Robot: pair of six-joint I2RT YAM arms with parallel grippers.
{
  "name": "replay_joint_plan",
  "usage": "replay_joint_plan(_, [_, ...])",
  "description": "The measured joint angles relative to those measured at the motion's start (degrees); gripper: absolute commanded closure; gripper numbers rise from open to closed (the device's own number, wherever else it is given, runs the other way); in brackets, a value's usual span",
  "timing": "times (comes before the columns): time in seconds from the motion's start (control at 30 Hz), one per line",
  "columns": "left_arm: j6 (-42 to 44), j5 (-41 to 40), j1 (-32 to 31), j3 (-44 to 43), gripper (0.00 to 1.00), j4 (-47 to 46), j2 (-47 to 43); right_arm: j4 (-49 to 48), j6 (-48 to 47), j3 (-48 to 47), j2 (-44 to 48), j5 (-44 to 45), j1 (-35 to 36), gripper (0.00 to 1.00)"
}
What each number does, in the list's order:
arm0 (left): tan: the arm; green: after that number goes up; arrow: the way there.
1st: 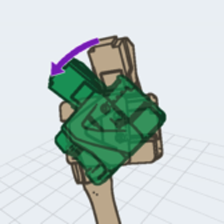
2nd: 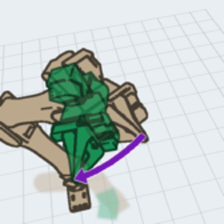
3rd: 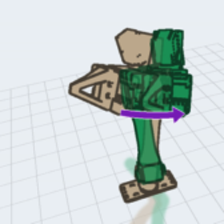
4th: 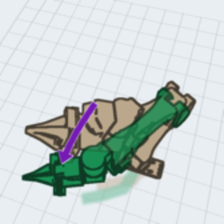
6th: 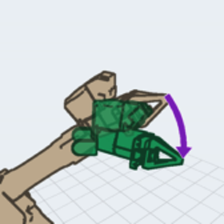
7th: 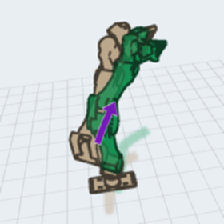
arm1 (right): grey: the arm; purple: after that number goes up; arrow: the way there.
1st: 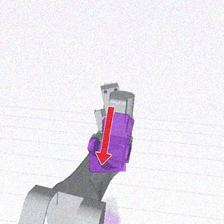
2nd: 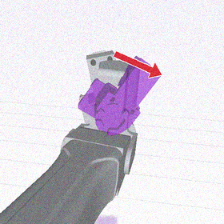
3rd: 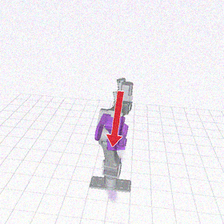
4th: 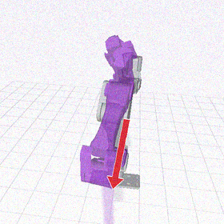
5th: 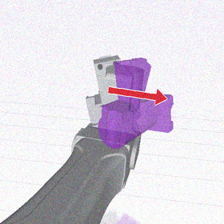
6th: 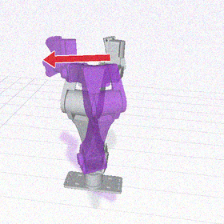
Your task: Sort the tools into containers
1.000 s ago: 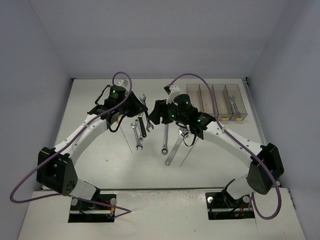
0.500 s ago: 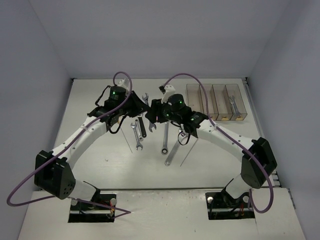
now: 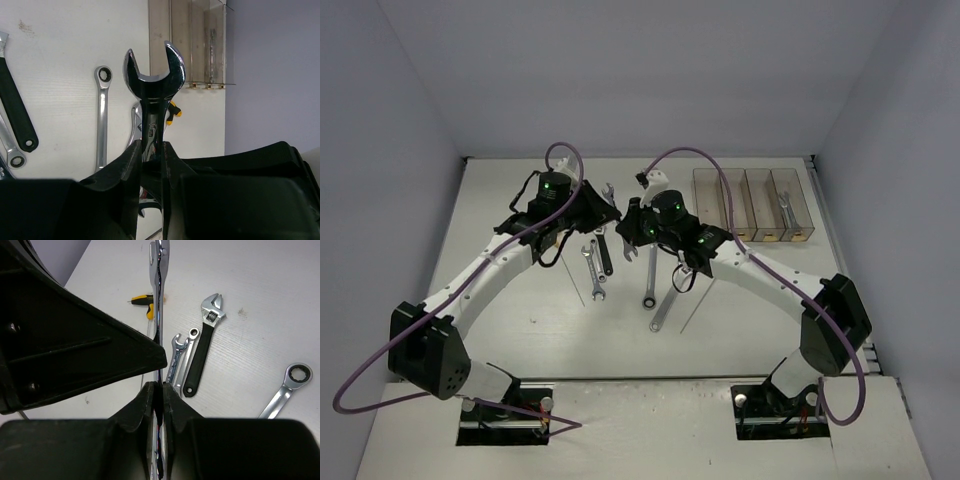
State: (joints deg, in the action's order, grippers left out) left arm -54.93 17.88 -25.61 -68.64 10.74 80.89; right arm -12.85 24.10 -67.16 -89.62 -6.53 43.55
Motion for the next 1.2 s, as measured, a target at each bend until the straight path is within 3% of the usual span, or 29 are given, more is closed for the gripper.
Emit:
replay_joint_plan(0.03, [0.2, 0.0, 0.0, 0.0, 0.58, 0.0, 0.0, 0.0, -0.2, 0.0, 0.0, 0.3, 0.0, 1.00])
replay_joint_plan(0.07, [0.3, 0.0, 0.0, 0.0, 0.42, 0.1, 0.0, 0.0, -0.3, 0.0, 0.0, 0.5, 0.0, 1.00])
replay_joint_plan(0.17, [1.9, -0.4, -0.2, -0.4, 0.13, 1.3, -0.1, 0.5, -1.2, 0.3, 0.1, 1.5, -0.5, 1.00])
replay_joint_plan(0.2, [2.7, -0.8, -0.2, -0.9, 0.11, 2.5, -0.1, 0.7, -1.6, 0.5, 0.2, 1.8, -0.9, 1.00])
replay_joint_plan(0.37, [7.3, -5.9, -0.4, -4.9, 0.08, 9.2, -1.2, 4.9, -4.8, 1.9, 1.8, 4.3, -7.4, 1.00])
replay_joint_plan(0.67, [13.9, -17.4, -0.4, -2.5, 0.08, 18.7, -11.7, 13.0, -18.2, 0.9, 6.6, 13.5, -29.0, 1.00])
replay_joint_plan(0.87, [17.5, -20.5, -0.4, 1.6, 0.08, 25.3, -14.6, 16.5, -29.7, -4.3, -1.1, 22.0, -41.6, 1.00])
replay_joint_plan(1.2, [18.9, -20.3, -0.4, 4.8, 0.08, 28.6, -19.4, 17.2, -39.8, -15.4, -16.9, 19.9, -51.2, 1.00])
